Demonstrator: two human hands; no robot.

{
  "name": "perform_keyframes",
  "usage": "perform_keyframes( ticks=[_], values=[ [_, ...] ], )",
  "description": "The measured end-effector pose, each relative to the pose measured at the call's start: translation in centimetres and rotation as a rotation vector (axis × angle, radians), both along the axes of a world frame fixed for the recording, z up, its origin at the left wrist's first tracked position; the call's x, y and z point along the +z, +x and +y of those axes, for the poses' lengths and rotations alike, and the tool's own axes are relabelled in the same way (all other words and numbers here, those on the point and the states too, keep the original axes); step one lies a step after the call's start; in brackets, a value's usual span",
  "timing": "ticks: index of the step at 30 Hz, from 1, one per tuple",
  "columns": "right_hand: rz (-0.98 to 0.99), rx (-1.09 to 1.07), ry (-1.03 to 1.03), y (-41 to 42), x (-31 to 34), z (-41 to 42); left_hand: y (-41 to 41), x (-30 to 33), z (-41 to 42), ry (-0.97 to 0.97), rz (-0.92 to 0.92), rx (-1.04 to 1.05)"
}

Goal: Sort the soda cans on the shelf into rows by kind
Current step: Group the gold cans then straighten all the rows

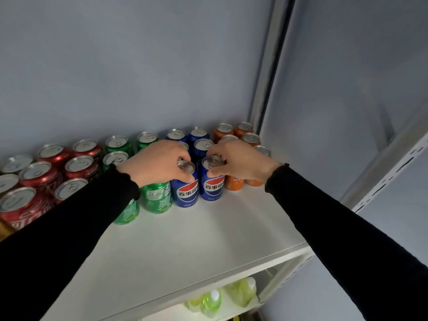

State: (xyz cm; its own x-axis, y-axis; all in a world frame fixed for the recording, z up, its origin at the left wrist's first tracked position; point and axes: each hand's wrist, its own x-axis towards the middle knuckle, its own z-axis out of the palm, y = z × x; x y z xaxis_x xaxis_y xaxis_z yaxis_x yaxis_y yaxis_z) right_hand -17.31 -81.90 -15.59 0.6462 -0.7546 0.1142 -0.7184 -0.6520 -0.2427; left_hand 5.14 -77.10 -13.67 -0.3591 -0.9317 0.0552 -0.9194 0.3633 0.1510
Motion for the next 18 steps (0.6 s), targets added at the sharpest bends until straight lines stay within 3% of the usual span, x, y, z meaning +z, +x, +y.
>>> perform_keyframes(
  ticks=[7,11,13,18],
  values=[
    [-0.006,0.038,0.083,-0.7,0.4,-0.6,-0.1,0.5,-0.5,0.136,0.060,0.057],
    [-0.190,-0.034,-0.012,-0.7,1.4,-1.9,0.2,0.4,-2.1,-0.076,0.183,0.117],
    [-0.181,-0.068,-0.093,-0.5,1.5,-3.1,0.7,0.2,-3.4,-0.144,0.163,0.152],
    [-0.040,-0.083,-0.054,0.7,0.9,-5.5,0.9,-0.4,-5.1,-0.050,0.007,0.190]
  ],
)
